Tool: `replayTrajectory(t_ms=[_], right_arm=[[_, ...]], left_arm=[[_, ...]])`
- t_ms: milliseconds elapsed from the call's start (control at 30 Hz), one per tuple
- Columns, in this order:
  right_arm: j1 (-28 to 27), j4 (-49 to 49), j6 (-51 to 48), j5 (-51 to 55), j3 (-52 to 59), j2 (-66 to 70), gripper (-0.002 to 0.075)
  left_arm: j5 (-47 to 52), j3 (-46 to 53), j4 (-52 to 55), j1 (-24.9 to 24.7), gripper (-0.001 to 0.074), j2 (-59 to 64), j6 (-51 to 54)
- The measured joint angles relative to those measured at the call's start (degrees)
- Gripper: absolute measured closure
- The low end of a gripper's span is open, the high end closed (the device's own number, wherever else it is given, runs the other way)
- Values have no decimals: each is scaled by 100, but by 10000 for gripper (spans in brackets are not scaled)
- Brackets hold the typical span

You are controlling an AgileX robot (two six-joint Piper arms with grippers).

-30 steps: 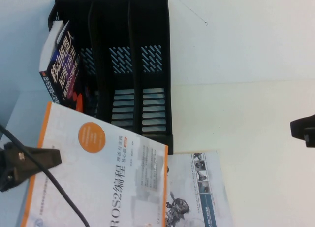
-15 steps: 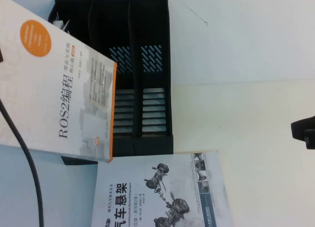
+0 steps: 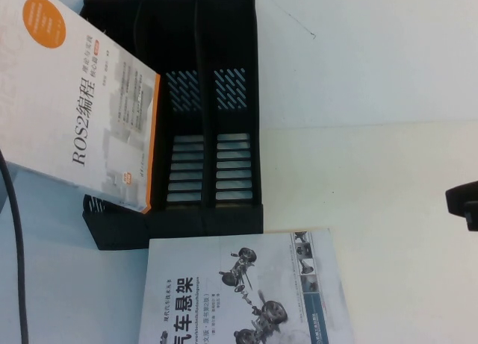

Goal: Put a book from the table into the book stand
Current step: Place the book on the book shelf

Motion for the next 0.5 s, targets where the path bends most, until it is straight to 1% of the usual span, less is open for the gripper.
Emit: replayTrajectory(t_ms=[133, 367, 500], right_arm=[[0, -69, 0, 52, 0, 0, 720], [0, -92, 0, 132, 0, 0, 720], [0, -123, 0, 174, 0, 0, 720]], left_arm=[[-255, -14, 0, -253, 627, 301, 10], [-1064, -28, 204, -1109, 628, 647, 20], [-1436, -28, 304, -1339, 629, 792, 20]])
